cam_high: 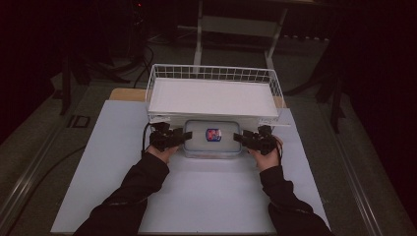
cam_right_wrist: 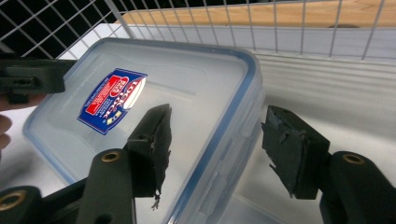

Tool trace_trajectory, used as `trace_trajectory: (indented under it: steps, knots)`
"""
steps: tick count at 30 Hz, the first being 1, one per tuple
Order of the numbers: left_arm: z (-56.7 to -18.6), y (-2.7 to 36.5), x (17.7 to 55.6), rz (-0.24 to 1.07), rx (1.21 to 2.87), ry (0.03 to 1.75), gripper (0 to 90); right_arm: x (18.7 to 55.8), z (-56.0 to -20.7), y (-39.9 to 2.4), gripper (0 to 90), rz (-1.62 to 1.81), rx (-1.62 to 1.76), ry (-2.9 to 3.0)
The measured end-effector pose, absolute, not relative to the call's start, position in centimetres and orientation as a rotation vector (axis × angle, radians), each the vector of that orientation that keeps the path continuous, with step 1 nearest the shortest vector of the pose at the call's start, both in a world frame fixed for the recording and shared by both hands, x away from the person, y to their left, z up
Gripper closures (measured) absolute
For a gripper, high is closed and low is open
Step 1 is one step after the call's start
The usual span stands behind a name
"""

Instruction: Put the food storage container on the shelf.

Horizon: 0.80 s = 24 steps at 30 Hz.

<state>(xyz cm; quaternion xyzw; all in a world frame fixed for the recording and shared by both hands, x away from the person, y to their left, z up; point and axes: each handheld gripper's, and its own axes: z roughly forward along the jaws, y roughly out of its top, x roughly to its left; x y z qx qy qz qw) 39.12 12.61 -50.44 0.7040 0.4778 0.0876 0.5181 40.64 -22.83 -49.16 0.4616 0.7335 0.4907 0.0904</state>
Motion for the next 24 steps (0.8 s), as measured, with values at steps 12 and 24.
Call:
trace_trajectory:
  steps: [12, 24]
  knots:
    - [-50.2, 12.7, 38.5, 0.212, 1.660, 1.120, 35.4, 40.7, -49.3, -22.7, 36.0, 1.446, 1.386, 2.132]
    - [-48.9, 13.1, 35.6, 0.129, 1.727, 1.007, 14.5, 38.5, -48.2, -22.6, 34.6, 1.482, 1.227, 2.144]
